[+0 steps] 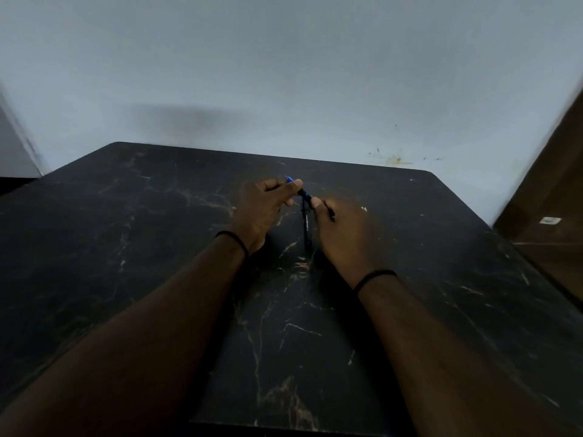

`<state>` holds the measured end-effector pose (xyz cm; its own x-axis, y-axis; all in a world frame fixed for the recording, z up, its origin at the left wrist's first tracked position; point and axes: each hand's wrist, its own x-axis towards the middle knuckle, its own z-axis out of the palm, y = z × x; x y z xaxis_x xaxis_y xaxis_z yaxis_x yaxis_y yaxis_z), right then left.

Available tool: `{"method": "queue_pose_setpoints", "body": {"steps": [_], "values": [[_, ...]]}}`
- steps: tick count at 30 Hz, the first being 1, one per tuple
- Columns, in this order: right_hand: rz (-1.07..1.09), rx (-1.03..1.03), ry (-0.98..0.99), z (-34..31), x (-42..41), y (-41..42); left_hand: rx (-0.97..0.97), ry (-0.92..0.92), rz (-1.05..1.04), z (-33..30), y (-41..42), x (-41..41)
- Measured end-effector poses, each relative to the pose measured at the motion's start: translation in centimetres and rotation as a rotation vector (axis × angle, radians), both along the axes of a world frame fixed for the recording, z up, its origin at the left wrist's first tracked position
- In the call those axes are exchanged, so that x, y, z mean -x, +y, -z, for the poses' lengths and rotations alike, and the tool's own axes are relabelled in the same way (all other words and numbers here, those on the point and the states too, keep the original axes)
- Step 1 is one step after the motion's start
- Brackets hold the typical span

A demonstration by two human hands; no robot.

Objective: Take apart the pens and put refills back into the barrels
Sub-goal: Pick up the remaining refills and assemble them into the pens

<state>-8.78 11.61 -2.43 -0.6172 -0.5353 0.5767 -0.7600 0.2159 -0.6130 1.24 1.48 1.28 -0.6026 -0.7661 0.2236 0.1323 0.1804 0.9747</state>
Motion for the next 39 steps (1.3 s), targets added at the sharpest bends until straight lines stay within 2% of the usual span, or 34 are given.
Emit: {"method": "queue_pose_setpoints", "body": {"steps": [6, 15, 19, 27, 33, 39], "values": [[-0.044, 0.038, -0.110, -0.07, -0.13, 0.20, 0.006, 0.008, 0.003, 0.09, 0.02, -0.03], [-0.017, -0.007, -0.008, -0.34, -0.32, 0.24, 0.006, -0.014, 0.004, 0.12, -0.13, 0.00], [-0.039, 0.023, -0.122, -0.20, -0.22, 0.22, 0.008, 0.002, 0.008, 0.19, -0.02, 0.06], [0.001, -0.027, 0.013, -0.38, -0.45, 0.46, 0.007, -0.014, 0.004, -0.06, 0.09, -0.16], [-0.027, 0.048, -0.109, -0.22, -0.25, 0.33, 0.020, -0.011, 0.019, -0.09, 0.35, -0.19], [0.002, -0.007, 0.013, -0.32, -0.36, 0.42, 0.012, -0.020, 0.015, -0.10, 0.18, -0.13]]}}
